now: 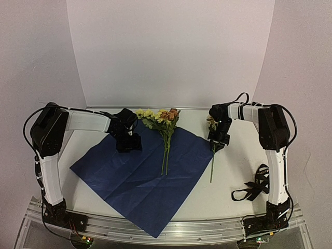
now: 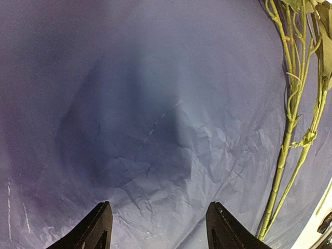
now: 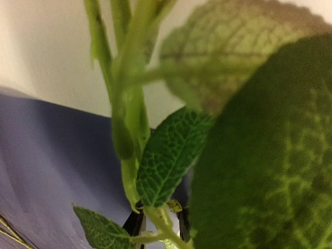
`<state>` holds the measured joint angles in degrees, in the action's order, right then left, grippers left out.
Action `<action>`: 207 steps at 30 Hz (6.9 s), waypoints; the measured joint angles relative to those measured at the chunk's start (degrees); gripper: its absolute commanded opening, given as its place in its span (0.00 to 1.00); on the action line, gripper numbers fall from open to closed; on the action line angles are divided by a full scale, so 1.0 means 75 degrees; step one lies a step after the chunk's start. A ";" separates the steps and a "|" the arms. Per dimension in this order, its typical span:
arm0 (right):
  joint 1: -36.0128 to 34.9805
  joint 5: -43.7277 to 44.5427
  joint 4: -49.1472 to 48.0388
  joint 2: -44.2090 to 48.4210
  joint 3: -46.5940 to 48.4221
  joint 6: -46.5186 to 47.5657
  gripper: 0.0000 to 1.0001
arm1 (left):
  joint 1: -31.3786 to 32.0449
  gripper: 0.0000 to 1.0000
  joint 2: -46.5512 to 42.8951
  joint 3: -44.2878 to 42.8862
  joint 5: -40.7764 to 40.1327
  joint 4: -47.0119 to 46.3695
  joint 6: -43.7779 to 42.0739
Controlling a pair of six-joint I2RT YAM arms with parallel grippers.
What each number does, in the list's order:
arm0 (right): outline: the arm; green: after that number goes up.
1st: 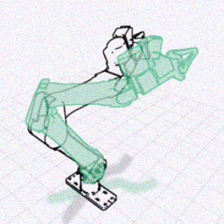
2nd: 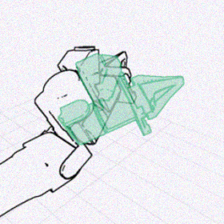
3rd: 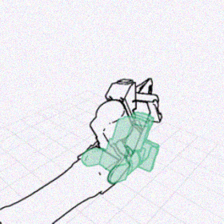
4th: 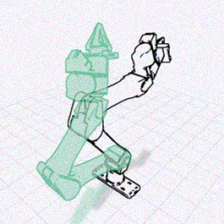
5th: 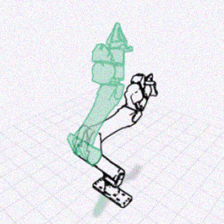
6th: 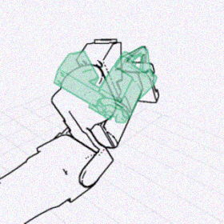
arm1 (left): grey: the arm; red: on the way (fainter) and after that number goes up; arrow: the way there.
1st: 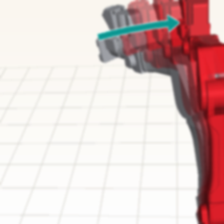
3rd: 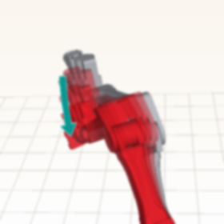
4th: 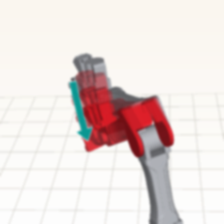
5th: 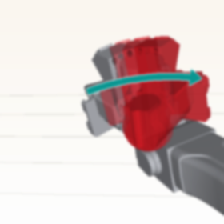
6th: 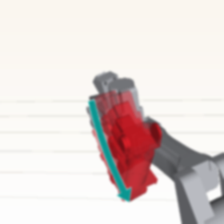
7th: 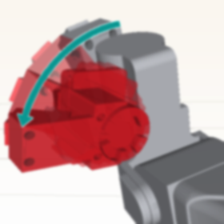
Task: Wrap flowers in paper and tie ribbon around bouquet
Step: Pick up the fake flower from the corner of the board, then place the fake flower on the flattened wrapping paper, then pick up the right corner of the flattened wrapping paper from the center of the board, then move the flattened wrapping paper to the center of the board, then adjust the fake flower with the flattened wrapping paper.
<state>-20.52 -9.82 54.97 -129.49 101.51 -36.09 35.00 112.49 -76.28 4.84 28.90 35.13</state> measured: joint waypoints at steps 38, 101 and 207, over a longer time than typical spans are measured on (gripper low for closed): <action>-0.2274 -0.2181 -0.2125 -0.1297 0.3605 -0.1336 0.00 | 0.0542 0.69 -0.1804 0.0858 0.1728 -0.1682 -0.1207; 0.0126 -0.2271 -0.4808 0.2885 -0.4901 -0.2391 0.87 | -0.2690 0.76 0.1379 -0.1487 -0.0953 0.0224 -0.1722; 0.0209 -0.1423 -0.5376 0.4797 -0.7195 -0.1191 0.00 | 0.2825 0.20 0.4884 -0.7033 -0.4056 0.2008 0.1268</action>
<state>-18.95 -20.50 14.66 -93.51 47.55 -45.02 56.19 149.12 -129.03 -25.58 43.96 44.64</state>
